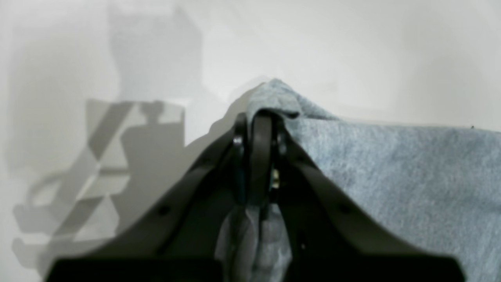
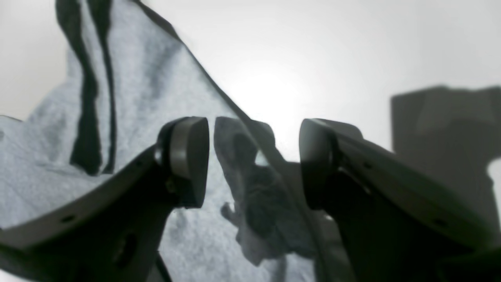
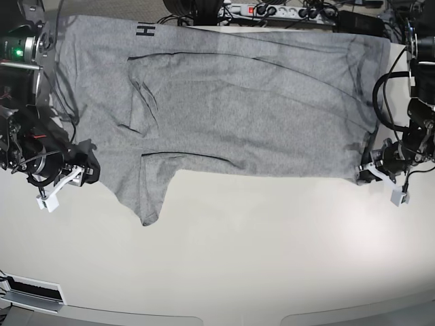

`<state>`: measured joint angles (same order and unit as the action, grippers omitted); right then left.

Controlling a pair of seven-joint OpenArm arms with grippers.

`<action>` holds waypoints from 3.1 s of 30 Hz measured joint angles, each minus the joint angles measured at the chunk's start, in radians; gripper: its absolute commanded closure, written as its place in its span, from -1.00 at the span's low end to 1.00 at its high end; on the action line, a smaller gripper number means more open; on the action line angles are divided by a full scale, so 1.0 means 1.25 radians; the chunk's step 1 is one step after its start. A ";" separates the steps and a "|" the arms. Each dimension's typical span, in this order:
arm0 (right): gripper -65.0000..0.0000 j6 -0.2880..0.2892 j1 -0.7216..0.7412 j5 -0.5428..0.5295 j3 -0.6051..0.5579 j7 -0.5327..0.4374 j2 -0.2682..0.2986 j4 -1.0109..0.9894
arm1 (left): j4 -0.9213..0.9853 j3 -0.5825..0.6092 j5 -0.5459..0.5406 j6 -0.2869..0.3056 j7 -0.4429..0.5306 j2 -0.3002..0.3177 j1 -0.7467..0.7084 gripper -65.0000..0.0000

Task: Layout the t-shirt on the table in an organized manner, then fold the t-shirt properly
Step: 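Lift the hem with both grippers and fold it over toward the collar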

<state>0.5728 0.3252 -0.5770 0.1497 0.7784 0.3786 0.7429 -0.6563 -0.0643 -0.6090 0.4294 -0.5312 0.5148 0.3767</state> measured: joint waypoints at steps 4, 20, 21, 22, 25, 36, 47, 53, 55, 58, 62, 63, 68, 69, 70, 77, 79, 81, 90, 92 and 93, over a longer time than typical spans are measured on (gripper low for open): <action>0.73 0.075 0.001 0.000 0.000 0.005 -0.027 0.000 | 0.000 0.000 -0.004 0.000 -0.001 0.000 0.000 1.00; 1.00 0.037 0.149 0.125 -0.002 -0.012 -0.031 -0.003 | 0.003 0.001 0.032 0.019 -0.011 0.000 0.101 1.00; 1.00 0.032 0.161 0.137 -0.002 -0.011 -0.030 -0.003 | 0.003 0.001 0.030 0.019 -0.011 0.001 0.114 1.00; 1.00 0.029 0.171 0.145 -0.002 -0.010 -0.029 -0.004 | 0.002 0.001 0.031 0.019 -0.009 0.000 0.125 1.00; 1.00 0.054 0.193 0.142 -0.002 -0.011 -0.023 -0.004 | 0.002 0.001 0.033 0.019 -0.010 0.000 0.152 1.00; 1.00 0.096 0.192 0.017 -0.002 0.097 -0.023 -0.004 | 0.002 0.002 -0.058 0.195 -0.147 0.016 0.127 1.00; 1.00 0.096 0.032 -0.036 -0.003 0.140 0.041 0.201 | 0.002 0.003 -0.186 0.208 -0.257 0.094 0.124 1.00; 1.00 0.096 -0.029 -0.036 -0.004 0.175 0.052 0.280 | 0.002 0.003 -0.302 0.208 -0.393 0.095 0.123 1.00; 1.00 0.096 -0.035 -0.036 -0.004 0.175 0.059 0.281 | 0.002 0.003 -0.318 0.208 -0.420 0.096 0.123 1.00; 1.00 0.096 -0.036 -0.036 -0.004 0.191 0.063 0.281 | 0.002 0.003 -0.318 0.208 -0.422 0.097 0.117 1.00; 1.00 0.096 -0.036 -0.058 -0.004 0.226 0.065 0.281 | 0.001 0.003 -0.321 0.209 -0.421 0.107 0.079 1.00; 1.00 0.096 -0.036 -0.081 -0.004 0.243 0.065 0.281 | 0.001 0.003 -0.320 0.209 -0.425 0.108 0.065 1.00; 1.00 0.096 -0.036 -0.125 -0.004 0.302 0.065 0.281 | 0.003 0.004 -0.308 0.208 -0.428 0.107 0.017 1.00; 1.00 0.096 -0.036 -0.117 -0.004 0.303 0.065 0.281 | 0.003 0.004 -0.301 0.208 -0.415 0.110 0.018 1.00; 1.00 0.096 -0.036 -0.108 -0.004 0.302 0.065 0.281 | 0.003 0.004 -0.292 0.208 -0.391 0.114 0.019 1.00; 1.00 0.096 -0.036 -0.096 -0.004 0.302 0.065 0.281 | 0.002 0.004 -0.260 0.209 -0.329 0.128 0.024 1.00; 1.00 0.096 -0.036 -0.095 -0.004 0.303 0.065 0.281 | 0.002 0.004 -0.261 0.209 -0.329 0.124 0.024 1.00; 1.00 0.096 -0.035 -0.096 -0.004 0.334 0.065 0.281 | 0.002 0.004 -0.263 0.209 -0.338 0.122 0.024 1.00; 1.00 0.096 -0.036 -0.096 -0.004 0.353 0.065 0.281 | 0.002 0.004 -0.301 0.209 -0.367 0.123 0.019 0.71; 0.91 0.096 -0.037 -0.096 -0.004 0.353 0.065 0.281 | 0.001 0.004 -0.302 0.209 -0.360 0.123 0.004 0.22; 0.63 0.096 -0.038 -0.096 -0.004 0.353 0.065 0.281 | 0.001 0.004 -0.303 0.209 -0.357 0.123 -0.004 0.06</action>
<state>0.6930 0.2779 -0.6964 0.1448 1.2198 0.4599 1.0943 -0.6552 -0.0597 -0.9874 0.6903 -0.9771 0.6682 0.3721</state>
